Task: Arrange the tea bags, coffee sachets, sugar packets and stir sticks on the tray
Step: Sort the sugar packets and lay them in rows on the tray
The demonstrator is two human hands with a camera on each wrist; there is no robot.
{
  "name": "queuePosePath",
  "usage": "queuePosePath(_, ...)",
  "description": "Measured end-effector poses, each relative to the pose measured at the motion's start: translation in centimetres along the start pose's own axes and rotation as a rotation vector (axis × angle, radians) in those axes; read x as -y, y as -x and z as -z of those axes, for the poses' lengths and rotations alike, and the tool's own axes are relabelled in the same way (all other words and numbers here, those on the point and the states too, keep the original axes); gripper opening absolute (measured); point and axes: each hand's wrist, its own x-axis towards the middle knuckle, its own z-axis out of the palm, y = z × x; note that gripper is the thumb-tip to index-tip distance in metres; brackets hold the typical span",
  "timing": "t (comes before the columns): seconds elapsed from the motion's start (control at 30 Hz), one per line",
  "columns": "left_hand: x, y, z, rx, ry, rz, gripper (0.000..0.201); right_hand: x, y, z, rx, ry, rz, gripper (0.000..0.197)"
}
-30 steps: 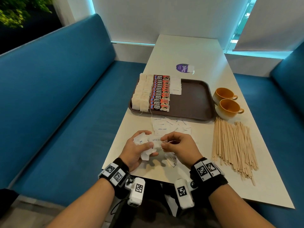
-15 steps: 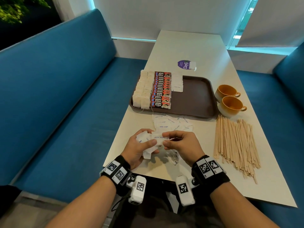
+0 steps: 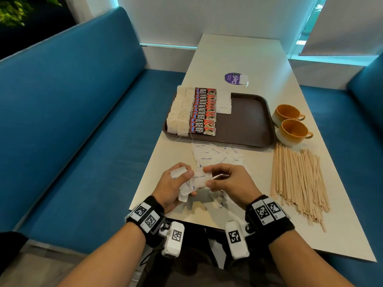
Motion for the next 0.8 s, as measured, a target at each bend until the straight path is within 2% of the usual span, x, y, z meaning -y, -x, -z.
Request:
queuePosePath(0.23, -0.4, 0.1, -0.1, -0.022, 0.028, 0.025, 0.018, -0.2, -0.2, 0.1, 0.002, -0.002, -0.004, 0.033)
queuePosePath(0.37, -0.6, 0.0, 0.2, -0.005, 0.131, 0.097, 0.028, -0.2, -0.8, 0.6, -0.012, -0.072, 0.013, 0.03)
queuePosePath(0.43, -0.5, -0.2, 0.6, 0.033, 0.203, 0.112, 0.041, 0.2, -1.4, 1.1, -0.036, -0.073, 0.023, 0.028)
queuePosePath(0.53, -0.1, -0.5, 1.0, 0.09, 0.265, 0.091, 0.056, 1.5, -3.0, 2.4, -0.093, -0.061, 0.058, 0.028)
queuePosePath(0.67, 0.1, -0.8, 1.1, 0.098, 0.255, 0.078, 0.058, 4.2, -6.2, 5.1, -0.193, -0.029, 0.098, 0.024)
queuePosePath(0.8, -0.3, -0.6, 1.0, 0.121, 0.213, 0.123, 0.06, 6.7, -11.0, 8.0, -0.282, -0.057, 0.085, 0.022)
